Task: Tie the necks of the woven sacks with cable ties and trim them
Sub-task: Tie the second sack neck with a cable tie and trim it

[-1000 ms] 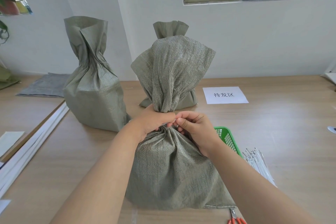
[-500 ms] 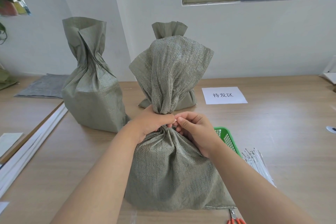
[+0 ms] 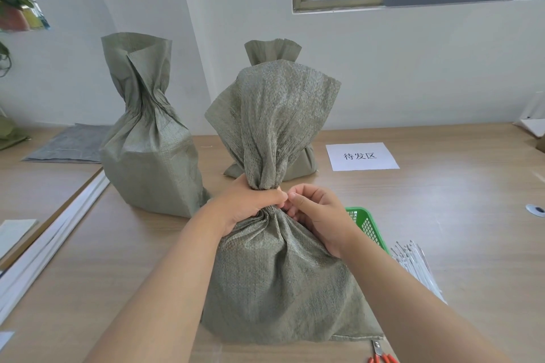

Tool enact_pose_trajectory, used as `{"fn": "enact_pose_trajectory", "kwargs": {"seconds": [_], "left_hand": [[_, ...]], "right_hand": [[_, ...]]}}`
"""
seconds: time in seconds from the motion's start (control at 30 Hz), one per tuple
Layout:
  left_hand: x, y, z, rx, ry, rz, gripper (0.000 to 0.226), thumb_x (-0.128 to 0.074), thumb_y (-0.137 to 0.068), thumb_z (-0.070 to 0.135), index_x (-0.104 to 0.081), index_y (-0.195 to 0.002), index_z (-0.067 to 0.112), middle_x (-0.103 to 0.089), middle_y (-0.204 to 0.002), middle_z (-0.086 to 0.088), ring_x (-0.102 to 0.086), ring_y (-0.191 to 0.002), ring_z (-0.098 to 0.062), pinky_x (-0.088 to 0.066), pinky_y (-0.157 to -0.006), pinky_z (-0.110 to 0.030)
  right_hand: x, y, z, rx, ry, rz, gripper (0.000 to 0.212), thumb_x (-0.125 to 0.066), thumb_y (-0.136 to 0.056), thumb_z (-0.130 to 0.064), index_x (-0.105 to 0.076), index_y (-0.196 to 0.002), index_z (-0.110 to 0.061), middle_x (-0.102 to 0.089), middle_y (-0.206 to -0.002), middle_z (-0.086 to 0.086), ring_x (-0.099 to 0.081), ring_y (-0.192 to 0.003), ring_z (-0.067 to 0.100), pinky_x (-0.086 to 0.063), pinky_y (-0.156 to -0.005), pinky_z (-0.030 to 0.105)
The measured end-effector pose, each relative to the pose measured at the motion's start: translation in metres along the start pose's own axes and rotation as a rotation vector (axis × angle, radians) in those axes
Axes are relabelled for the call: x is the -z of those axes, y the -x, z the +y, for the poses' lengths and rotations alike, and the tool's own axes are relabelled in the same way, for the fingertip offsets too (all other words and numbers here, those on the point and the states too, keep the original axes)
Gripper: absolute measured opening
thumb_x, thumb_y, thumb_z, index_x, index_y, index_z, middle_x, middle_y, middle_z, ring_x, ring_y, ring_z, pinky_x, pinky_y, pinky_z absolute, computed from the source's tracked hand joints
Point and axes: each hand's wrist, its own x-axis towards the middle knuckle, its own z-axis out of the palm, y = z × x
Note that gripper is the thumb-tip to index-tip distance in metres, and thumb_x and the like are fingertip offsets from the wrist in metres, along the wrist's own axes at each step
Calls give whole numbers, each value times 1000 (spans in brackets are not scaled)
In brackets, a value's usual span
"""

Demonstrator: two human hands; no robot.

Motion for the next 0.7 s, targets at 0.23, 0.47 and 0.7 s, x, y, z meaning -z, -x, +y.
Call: {"fn": "enact_pose_trajectory", "kwargs": {"seconds": [0.23, 0.47, 0.7], "left_hand": [[-1, 2, -4, -33, 121, 53, 9, -76, -85, 13, -68, -82, 13, -67, -72, 10, -61, -65, 9, -43, -53, -4], [0, 3, -7, -28, 97, 66, 14, -78, -82, 17, -67, -74, 19, -66, -72, 10, -62, -72, -1, -47, -72, -20], [-1, 2, -9, -66, 115, 36, 14, -78, -75, 30, -69, -77, 19, -70, -79, 5, -65, -82, -9, -48, -82, -28]], "right_hand": [[-3, 2, 0, 0, 5, 13, 23, -54, -99, -6, -65, -80, -13, -63, -75, 4, -52, -63, 10, -43, -67, 25], [-4, 5, 0, 4, 15, -17, 19, -57, -95, -12, -65, -78, -15, -62, -76, 3, -51, -64, 10, -42, -67, 26], [-4, 6, 0, -1, 49, -67, 14, -54, -92, -22, -57, -82, -13, -58, -76, -1, -49, -68, 9, -39, -68, 24]]}}
